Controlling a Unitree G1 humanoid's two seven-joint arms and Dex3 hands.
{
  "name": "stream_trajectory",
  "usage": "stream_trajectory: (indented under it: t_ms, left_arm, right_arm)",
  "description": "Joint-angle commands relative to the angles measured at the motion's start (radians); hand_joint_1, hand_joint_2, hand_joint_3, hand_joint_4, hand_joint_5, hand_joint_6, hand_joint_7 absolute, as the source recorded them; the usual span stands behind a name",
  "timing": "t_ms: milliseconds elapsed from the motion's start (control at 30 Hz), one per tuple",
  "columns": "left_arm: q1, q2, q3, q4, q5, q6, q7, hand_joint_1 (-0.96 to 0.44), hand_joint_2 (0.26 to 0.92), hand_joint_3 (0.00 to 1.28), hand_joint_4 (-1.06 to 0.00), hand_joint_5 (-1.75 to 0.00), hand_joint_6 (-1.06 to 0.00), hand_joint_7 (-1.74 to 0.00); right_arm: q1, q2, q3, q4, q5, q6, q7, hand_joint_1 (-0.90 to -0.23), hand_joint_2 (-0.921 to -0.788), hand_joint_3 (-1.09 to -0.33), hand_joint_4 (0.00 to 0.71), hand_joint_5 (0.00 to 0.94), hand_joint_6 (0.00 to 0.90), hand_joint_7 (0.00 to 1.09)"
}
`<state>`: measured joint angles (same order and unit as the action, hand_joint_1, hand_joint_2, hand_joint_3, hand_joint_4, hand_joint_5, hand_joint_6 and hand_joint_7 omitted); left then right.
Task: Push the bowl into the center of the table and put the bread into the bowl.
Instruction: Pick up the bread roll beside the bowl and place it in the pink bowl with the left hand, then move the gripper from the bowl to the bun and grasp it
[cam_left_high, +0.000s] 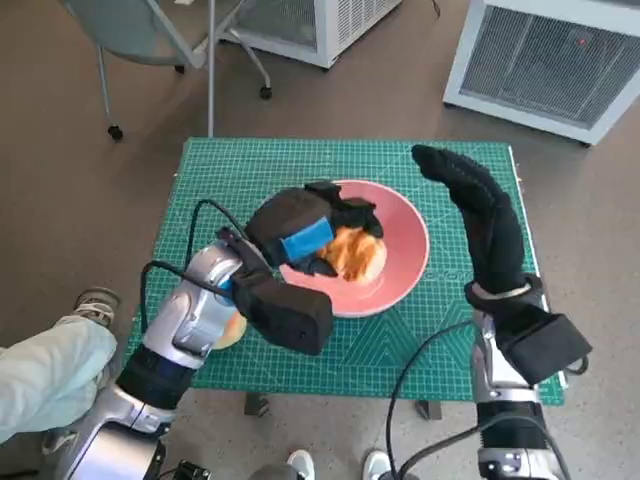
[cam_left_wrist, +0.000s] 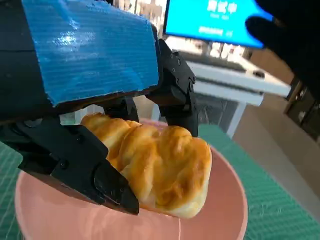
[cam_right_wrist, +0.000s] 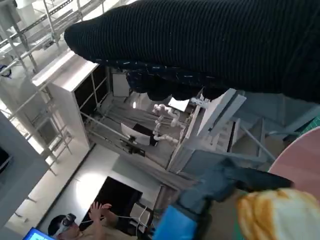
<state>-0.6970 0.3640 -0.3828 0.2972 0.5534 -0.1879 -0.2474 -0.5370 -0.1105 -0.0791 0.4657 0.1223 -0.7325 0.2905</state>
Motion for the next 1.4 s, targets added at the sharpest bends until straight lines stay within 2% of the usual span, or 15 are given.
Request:
stream_trajectory:
  t_ms: [33, 67, 100, 167, 300, 500, 667, 1033, 1233, 1400]
  left_arm:
    - [-0.004, 0.002, 0.0, -0.021, -0.002, 0.012, -0.037, 0.04, 0.885, 0.09, -0.54, -0.83, -0.52, -0.93]
    - [0.0, 0.004, 0.001, -0.029, -0.003, 0.017, -0.046, 0.04, 0.859, 0.07, -0.47, -0.57, -0.48, -0.69]
    - [0.005, 0.009, 0.002, -0.04, -0.003, 0.023, -0.059, 0.05, 0.85, 0.06, -0.45, -0.46, -0.47, -0.59]
    - [0.011, 0.021, 0.005, -0.059, -0.006, 0.028, -0.083, 0.03, 0.81, 0.03, -0.31, -0.19, -0.41, -0.29]
    - [0.022, 0.058, 0.024, -0.11, -0.02, 0.018, -0.123, -0.11, 0.755, 0.01, -0.15, -0.04, -0.34, -0.1]
    - [0.056, 0.107, 0.08, -0.192, -0.082, 0.019, -0.185, -0.23, 0.74, 0.0, -0.06, 0.0, -0.3, -0.03]
    - [0.092, 0.153, 0.145, -0.261, -0.172, 0.02, -0.249, -0.25, 0.737, 0.0, -0.03, 0.0, -0.28, -0.01]
    - [0.171, 0.283, 0.294, -0.375, -0.379, 0.054, -0.406, -0.18, 0.727, 0.0, -0.01, 0.0, -0.27, 0.0]
    - [0.219, 0.363, 0.358, -0.424, -0.394, 0.091, -0.445, -0.16, 0.722, 0.0, -0.02, 0.0, -0.27, 0.0]
    - [0.269, 0.434, 0.401, -0.481, -0.392, 0.169, -0.491, -0.16, 0.72, 0.0, -0.03, -0.01, -0.28, -0.01]
  right_arm:
    - [0.023, 0.005, -0.001, 0.0, 0.002, 0.005, -0.011, -0.706, -0.921, -0.803, 0.199, 0.0, -0.001, 0.55]
    - [0.023, 0.005, -0.001, 0.0, 0.002, 0.005, -0.012, -0.706, -0.921, -0.804, 0.198, 0.0, -0.001, 0.54]
    - [0.024, 0.006, 0.0, -0.002, 0.001, 0.005, -0.013, -0.706, -0.921, -0.804, 0.198, 0.0, -0.001, 0.54]
    - [0.024, 0.007, 0.0, -0.003, 0.0, 0.005, -0.015, -0.707, -0.921, -0.804, 0.196, 0.0, -0.001, 0.54]
    - [0.022, 0.009, 0.001, 0.001, 0.003, 0.005, -0.017, -0.713, -0.921, -0.804, 0.194, 0.0, -0.001, 0.54]
    - [0.022, 0.015, 0.003, 0.002, -0.001, 0.006, -0.021, -0.715, -0.921, -0.803, 0.193, 0.0, -0.001, 0.54]
    - [0.02, 0.018, 0.005, 0.004, 0.0, 0.008, -0.023, -0.712, -0.921, -0.803, 0.193, 0.0, -0.001, 0.54]
    - [0.015, 0.031, 0.011, 0.01, 0.007, 0.012, -0.02, -0.717, -0.921, -0.801, 0.194, 0.001, -0.001, 0.54]
    - [0.013, 0.041, 0.015, 0.012, 0.012, 0.015, -0.015, -0.722, -0.921, -0.798, 0.195, 0.001, -0.001, 0.54]
    - [0.01, 0.046, 0.017, 0.012, 0.016, 0.018, -0.01, -0.723, -0.921, -0.795, 0.195, 0.001, -0.001, 0.54]
